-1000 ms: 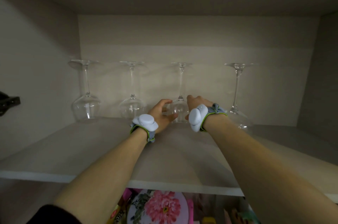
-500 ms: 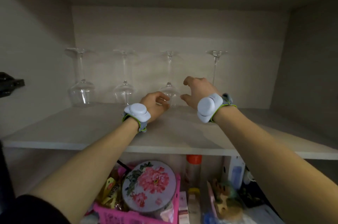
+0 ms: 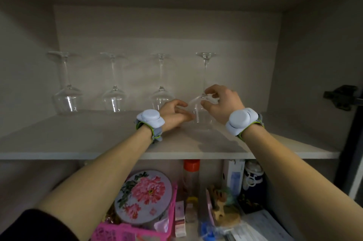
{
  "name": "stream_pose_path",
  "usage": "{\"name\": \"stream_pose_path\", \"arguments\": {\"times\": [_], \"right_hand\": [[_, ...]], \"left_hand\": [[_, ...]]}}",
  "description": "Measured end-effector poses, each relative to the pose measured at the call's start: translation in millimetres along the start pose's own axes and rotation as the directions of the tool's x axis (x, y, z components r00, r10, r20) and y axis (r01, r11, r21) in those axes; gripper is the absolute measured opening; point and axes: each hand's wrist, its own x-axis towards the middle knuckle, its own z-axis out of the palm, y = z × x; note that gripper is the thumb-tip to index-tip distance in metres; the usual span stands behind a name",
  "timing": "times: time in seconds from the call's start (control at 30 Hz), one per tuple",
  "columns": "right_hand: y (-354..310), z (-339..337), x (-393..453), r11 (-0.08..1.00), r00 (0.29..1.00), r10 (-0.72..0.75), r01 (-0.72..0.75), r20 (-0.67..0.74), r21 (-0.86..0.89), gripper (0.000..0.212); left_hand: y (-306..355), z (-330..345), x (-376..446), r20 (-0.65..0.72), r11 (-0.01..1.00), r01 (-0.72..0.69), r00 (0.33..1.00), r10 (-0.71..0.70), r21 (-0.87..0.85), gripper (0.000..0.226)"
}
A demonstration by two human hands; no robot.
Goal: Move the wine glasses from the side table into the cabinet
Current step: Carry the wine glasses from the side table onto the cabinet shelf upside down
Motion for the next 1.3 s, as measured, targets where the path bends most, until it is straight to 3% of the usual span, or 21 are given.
{"name": "stream_pose_path", "arguments": {"times": [0.27,0.47,0.67,1.3], "right_hand": [[36.8,15.1,8.2,0.929,0.948,0.25,-0.292,0.196,0.228,0.069],[46.8,22.0,33.1,0.883,0.944,0.262,-0.318,0.2,0.344,0.07],[65.5,30.7,59.4,0.898,0.949,0.236,-0.295,0.209,0.327,0.076],[100.7,46.8,78.1,0.925,0.947,0.247,-0.293,0.206,0.24,0.071]], "left_hand": [[0.6,15.8,14.2,-0.025,0.999,0.025,0.999,-0.026,-0.046,0.06],[1.8,25.9,32.5,-0.083,0.995,0.006,0.996,-0.014,-0.096,0.058],[2.7,34.5,56.2,-0.131,0.992,0.002,0.991,-0.018,-0.124,0.058],[-15.7,51.8,95.8,-0.134,0.996,0.003,0.991,0.009,0.091,0.061]]}}
